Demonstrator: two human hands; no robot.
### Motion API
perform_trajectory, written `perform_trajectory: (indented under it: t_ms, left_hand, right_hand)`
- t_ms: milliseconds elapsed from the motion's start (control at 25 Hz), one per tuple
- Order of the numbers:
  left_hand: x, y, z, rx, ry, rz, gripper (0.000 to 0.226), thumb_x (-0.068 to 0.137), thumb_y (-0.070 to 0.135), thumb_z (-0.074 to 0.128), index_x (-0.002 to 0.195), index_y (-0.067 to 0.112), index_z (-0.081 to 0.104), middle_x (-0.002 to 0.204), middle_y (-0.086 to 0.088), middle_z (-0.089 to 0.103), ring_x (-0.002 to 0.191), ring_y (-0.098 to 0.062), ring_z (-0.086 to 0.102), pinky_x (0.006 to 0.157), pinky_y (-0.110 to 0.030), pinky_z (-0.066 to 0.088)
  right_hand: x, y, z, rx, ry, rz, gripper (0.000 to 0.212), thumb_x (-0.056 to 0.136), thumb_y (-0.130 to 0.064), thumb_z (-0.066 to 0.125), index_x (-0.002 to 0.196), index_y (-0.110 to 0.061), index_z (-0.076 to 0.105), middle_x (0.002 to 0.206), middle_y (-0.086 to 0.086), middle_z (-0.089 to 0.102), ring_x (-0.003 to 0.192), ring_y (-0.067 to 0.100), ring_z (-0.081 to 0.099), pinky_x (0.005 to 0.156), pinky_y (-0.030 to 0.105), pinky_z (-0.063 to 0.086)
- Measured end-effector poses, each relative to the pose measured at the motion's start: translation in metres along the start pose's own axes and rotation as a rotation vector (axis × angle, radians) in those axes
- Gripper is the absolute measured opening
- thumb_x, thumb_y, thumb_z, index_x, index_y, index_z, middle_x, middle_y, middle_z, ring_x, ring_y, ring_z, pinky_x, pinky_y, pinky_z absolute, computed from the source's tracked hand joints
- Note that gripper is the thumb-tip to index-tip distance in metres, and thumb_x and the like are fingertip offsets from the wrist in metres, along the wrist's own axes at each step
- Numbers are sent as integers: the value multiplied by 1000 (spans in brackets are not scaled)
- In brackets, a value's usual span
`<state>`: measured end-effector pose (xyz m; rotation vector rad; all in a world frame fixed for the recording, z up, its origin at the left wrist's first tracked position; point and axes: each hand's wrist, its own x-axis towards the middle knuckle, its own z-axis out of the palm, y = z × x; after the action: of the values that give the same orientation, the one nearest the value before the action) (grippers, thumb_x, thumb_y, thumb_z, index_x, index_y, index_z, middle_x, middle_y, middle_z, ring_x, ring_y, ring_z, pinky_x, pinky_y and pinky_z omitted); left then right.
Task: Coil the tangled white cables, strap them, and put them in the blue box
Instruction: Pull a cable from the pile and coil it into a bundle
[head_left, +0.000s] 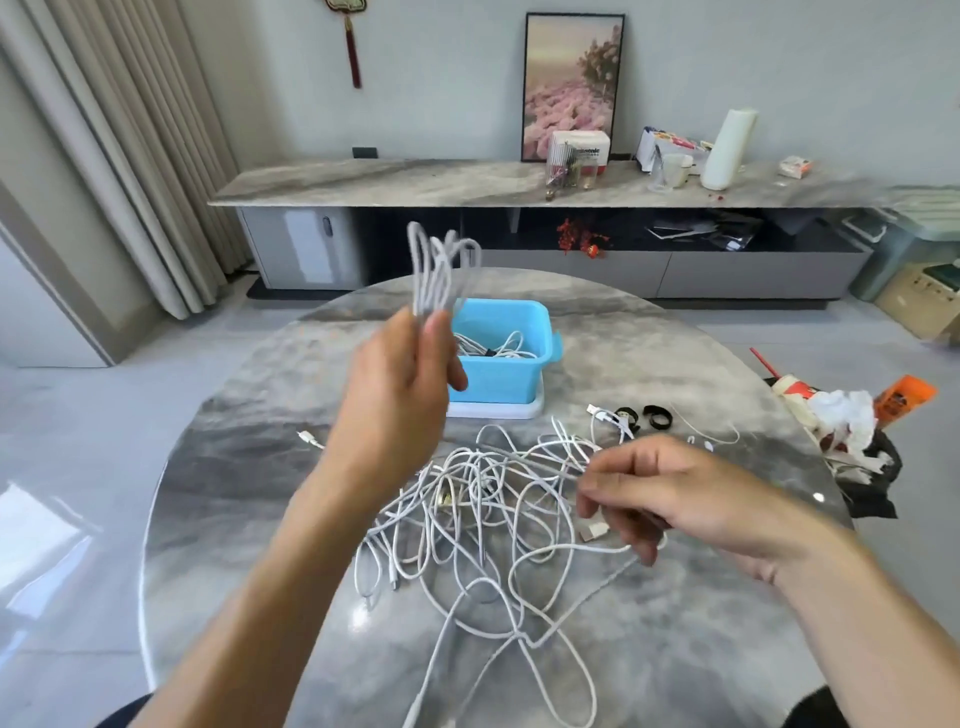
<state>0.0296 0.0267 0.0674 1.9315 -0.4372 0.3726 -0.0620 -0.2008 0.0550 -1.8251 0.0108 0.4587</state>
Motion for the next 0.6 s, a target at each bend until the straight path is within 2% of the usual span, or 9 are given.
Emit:
perform_trajectory:
  t_ms: [40, 80, 160, 280, 360, 440, 520, 600]
  left_hand:
    - [-7, -1, 9, 221, -54, 151, 39, 105, 31, 38, 77, 9, 55, 54, 12, 57, 46, -8, 48, 50, -26, 40]
    - [-11, -1, 15, 332, -118, 241, 39, 103, 34, 37, 80, 8, 55, 56, 7, 59, 52, -16, 54, 55, -35, 44]
    - [-16, -3, 22, 360, -249, 287, 38, 99, 39, 36, 81, 9, 51, 61, -2, 60, 58, -29, 55, 56, -43, 43]
    - [-22, 1, 33, 353, -410, 322, 33, 98, 41, 36, 75, 18, 40, 59, 4, 47, 59, -21, 44, 56, -35, 29]
    - [-31, 8, 42, 238, -529, 279, 35, 99, 42, 35, 73, 20, 41, 62, 7, 46, 61, -14, 42, 60, -31, 29]
    - [-35, 10, 47, 42, -606, 143, 42, 99, 50, 33, 75, 20, 50, 65, 6, 50, 63, -10, 46, 63, -31, 36]
    - [-35, 7, 50, -26, -603, 112, 52, 94, 57, 37, 80, 10, 52, 69, -4, 51, 65, -17, 46, 62, -41, 41]
    - [-38, 9, 53, -89, -568, 95, 52, 93, 54, 44, 79, 5, 48, 66, -8, 46, 61, -19, 41, 58, -41, 37]
  right_hand:
    - [-3, -1, -8, 4, 73, -56, 28, 84, -32, 74, 74, -6, 71, 48, 5, 42, 47, 20, 38, 48, 25, 35]
    - [-8, -4, -15, 58, 138, -123, 35, 77, -37, 78, 74, -3, 71, 46, 3, 36, 46, 17, 35, 49, 24, 36]
    - [-14, -5, -24, 286, 210, -224, 42, 67, -41, 82, 78, -2, 72, 45, -3, 28, 42, 10, 25, 46, 22, 33]
    - [-15, -9, -21, 589, 246, -262, 30, 76, -33, 71, 80, -3, 71, 48, -4, 27, 42, 5, 18, 38, 18, 13]
    - [-9, -11, -14, 710, 255, -272, 26, 87, -24, 57, 83, -1, 68, 51, -2, 27, 43, 5, 17, 39, 19, 8]
    - [-5, -13, -8, 810, 257, -306, 27, 93, -20, 49, 88, 1, 66, 53, -2, 30, 42, 5, 20, 38, 19, 12]
    - [-1, -12, -6, 905, 241, -343, 28, 93, -17, 46, 93, 2, 67, 56, 1, 42, 46, 9, 32, 41, 21, 27]
    - [1, -10, -5, 905, 231, -370, 29, 90, -16, 47, 97, 0, 71, 69, 5, 58, 60, 13, 50, 58, 27, 41]
